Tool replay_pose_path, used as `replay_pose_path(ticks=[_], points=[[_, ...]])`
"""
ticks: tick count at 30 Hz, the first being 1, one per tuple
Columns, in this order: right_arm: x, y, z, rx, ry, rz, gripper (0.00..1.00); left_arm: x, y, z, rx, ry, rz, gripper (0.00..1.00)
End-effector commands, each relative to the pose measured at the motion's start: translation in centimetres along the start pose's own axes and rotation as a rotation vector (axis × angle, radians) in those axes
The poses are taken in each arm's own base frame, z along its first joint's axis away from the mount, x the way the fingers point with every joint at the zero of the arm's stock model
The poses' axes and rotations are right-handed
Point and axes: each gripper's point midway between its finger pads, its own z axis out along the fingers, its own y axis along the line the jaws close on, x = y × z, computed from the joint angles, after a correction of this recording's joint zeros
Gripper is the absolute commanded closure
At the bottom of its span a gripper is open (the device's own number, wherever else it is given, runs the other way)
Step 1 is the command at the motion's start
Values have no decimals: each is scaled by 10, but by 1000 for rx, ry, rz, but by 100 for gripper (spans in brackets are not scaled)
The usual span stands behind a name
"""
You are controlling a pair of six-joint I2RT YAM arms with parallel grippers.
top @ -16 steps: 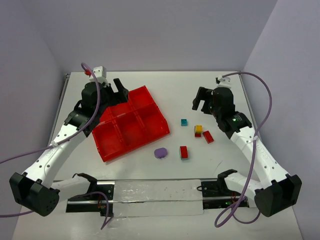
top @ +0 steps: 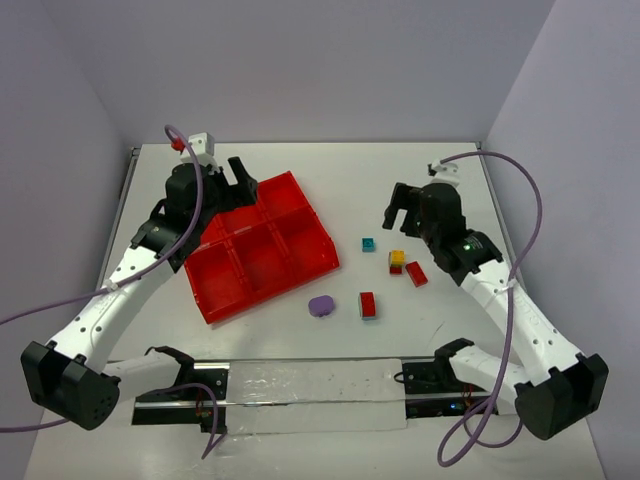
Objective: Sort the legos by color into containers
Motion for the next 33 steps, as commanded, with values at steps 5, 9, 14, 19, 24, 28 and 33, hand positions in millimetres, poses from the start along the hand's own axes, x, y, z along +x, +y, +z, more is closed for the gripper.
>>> replay_pose_path(ticks=[5, 9, 14, 19, 24, 28, 33], points=[[91, 47, 12, -72, 208, -56, 3, -14, -2, 0, -11, -33, -7, 1], [114, 50, 26, -66, 242, -44, 12, -11, 4, 1, -36, -29, 1, 1], [116, 53, 62, -12, 270, -104, 29, -9, 2, 4, -31, -22, 0, 1], [108, 51, 95, 16, 293, -91, 37, -10, 6, 3, -49, -24, 5, 1], [108, 44, 124, 58, 330, -104, 35, -11, 9, 0, -63, -31, 11, 1], [117, 37, 141, 92, 371, -112, 32, -12, 11, -2, -70, -32, 19, 1], [133, 27, 150, 134, 414, -124, 24, -14, 12, -3, -77, -35, 26, 1]])
